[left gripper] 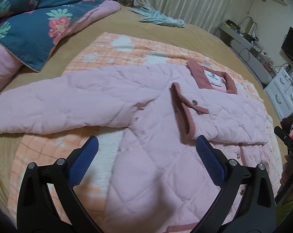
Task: Fold large clothes
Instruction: 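Move the left gripper to the other sleeve cuff and grasp it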
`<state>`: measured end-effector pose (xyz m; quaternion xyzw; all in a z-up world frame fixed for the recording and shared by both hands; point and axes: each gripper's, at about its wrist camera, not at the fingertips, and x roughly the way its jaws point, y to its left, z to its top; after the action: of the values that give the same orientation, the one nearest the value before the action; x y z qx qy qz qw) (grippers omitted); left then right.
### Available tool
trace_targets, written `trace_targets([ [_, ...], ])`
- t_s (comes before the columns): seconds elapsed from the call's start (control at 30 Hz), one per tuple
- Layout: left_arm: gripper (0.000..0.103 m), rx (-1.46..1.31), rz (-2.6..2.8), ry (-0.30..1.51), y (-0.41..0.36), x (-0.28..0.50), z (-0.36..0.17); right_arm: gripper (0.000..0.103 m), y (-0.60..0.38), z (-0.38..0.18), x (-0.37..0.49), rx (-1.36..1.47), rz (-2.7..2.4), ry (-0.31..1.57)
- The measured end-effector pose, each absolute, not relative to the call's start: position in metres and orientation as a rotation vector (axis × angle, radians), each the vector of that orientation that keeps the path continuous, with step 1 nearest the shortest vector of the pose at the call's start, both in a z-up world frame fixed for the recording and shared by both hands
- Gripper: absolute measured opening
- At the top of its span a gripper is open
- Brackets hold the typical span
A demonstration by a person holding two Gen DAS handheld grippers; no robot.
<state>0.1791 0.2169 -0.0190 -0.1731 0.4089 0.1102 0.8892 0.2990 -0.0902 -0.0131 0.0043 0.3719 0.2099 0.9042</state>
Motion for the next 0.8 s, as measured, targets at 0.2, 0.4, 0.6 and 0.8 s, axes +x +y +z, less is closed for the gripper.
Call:
trace_targets([
  [0.2, 0.094, -0.355, 0.245, 0.829, 0.231, 0.163, -0.014, 0.098, -0.057, -0.007, 0.286, -0.01, 0.472, 0.767],
  [0.4, 0.094, -0.398, 0.288, 0.816, 0.252, 0.148, -0.015, 0.098, -0.024, 0.004, 0.273, -0.053, 0.516, 0.759],
  [0.6, 0.094, -0.405, 0.352, 0.786, 0.272, 0.135, -0.014, 0.099, 0.005, 0.012, 0.266, -0.094, 0.545, 0.756],
  [0.8, 0.094, -0.441, 0.405, 0.75, 0.298, 0.123, -0.01, 0.099, 0.036, 0.019, 0.259, -0.129, 0.58, 0.745],
])
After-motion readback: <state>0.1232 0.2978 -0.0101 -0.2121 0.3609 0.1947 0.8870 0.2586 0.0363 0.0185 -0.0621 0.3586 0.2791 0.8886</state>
